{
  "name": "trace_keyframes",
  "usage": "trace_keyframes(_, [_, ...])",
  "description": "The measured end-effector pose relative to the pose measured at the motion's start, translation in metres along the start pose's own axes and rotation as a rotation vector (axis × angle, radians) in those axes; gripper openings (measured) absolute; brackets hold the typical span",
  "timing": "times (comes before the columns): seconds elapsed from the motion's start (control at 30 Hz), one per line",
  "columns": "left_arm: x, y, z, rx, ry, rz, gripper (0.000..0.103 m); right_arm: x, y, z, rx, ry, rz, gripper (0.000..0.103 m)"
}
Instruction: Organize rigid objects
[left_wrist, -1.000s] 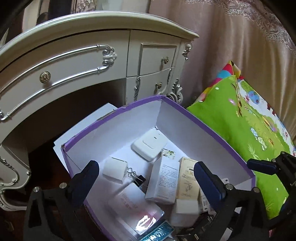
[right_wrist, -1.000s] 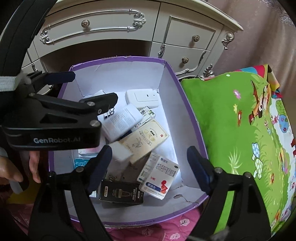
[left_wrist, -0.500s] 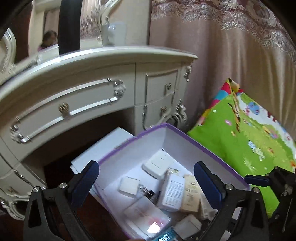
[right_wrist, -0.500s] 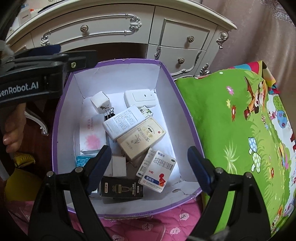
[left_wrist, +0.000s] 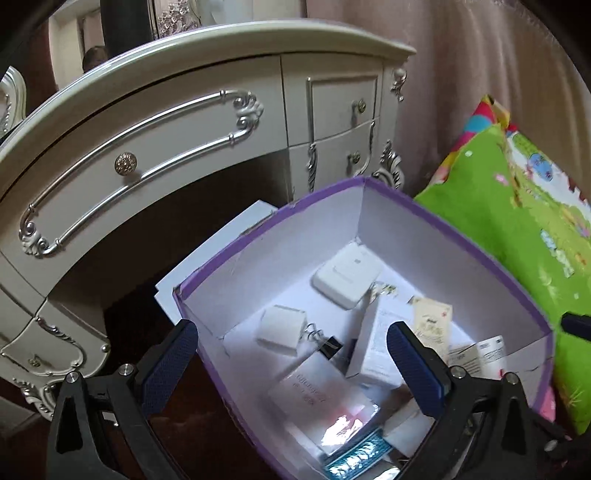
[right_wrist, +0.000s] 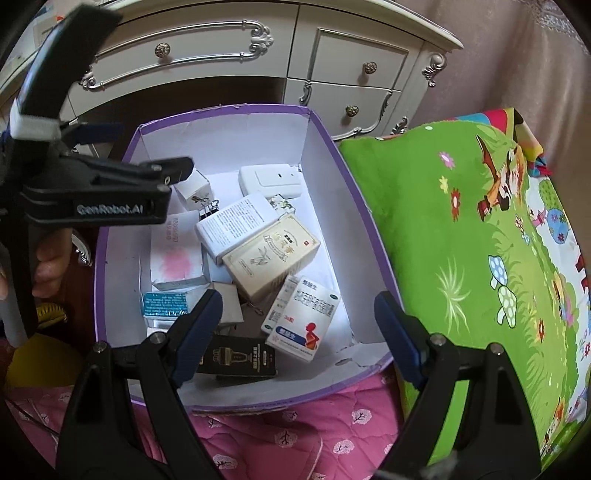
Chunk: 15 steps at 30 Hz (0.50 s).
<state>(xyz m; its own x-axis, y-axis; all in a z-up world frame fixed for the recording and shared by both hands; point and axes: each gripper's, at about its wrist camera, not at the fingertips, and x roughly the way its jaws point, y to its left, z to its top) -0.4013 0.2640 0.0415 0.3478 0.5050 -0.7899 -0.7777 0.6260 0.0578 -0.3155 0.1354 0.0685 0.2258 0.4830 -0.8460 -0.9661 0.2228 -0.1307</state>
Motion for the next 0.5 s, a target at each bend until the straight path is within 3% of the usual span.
trace_keyframes(0.33, [0.006, 0.002, -0.008, -0.025, 0.012, -0.01, 0.103, 0.002, 0.007, -0.002, -0.025, 0.011, -0.003, 0.086])
trace_keyframes(0.5, [-0.003, -0.002, -0.012, -0.025, -0.056, 0.001, 0.103, 0.002, 0.006, -0.003, -0.025, 0.012, -0.002, 0.086])
